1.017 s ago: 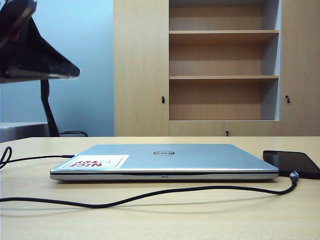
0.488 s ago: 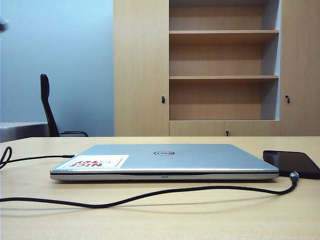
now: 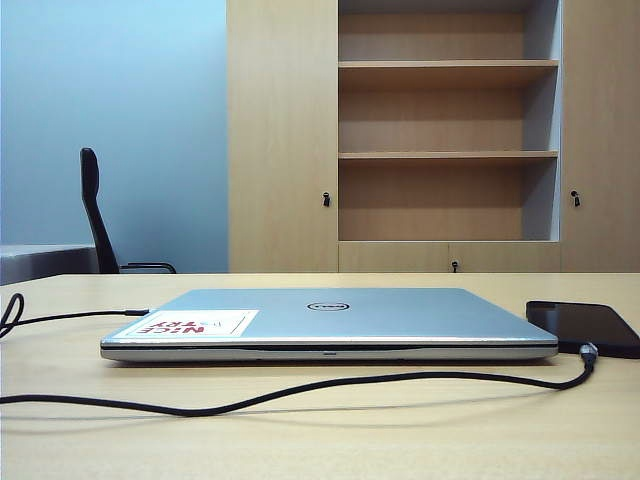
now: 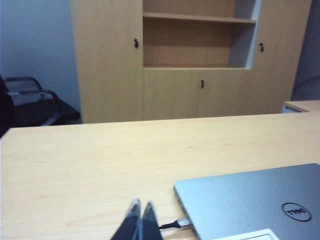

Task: Pick up the charging cable and the phone, plug the charging cable into the charging port on the phone, and finally place them back on the table.

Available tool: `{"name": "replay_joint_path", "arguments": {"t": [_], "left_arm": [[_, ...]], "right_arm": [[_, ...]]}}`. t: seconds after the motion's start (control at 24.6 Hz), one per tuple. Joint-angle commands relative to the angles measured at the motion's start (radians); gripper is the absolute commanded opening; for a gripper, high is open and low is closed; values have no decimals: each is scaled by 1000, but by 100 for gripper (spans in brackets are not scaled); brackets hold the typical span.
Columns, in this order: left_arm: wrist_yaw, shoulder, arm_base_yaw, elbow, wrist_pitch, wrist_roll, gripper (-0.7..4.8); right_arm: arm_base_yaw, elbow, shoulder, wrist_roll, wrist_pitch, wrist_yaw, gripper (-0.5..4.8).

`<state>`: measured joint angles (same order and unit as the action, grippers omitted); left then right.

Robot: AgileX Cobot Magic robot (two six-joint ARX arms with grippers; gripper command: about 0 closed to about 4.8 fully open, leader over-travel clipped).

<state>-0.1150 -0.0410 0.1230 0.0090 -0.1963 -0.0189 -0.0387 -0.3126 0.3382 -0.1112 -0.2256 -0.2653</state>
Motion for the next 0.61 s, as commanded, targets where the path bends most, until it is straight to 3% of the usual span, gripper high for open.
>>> {"name": "replay_joint_path", "arguments": {"t": [0.04,0.61], "left_arm": [[-2,34,-31,-6,46,5,-6],[-2,35,-46,-6,53,31,-5]], "right_arm": [[0,-3,-2,0,16,1,-6],[0,-3,-3,0,16,1,-6]]}}
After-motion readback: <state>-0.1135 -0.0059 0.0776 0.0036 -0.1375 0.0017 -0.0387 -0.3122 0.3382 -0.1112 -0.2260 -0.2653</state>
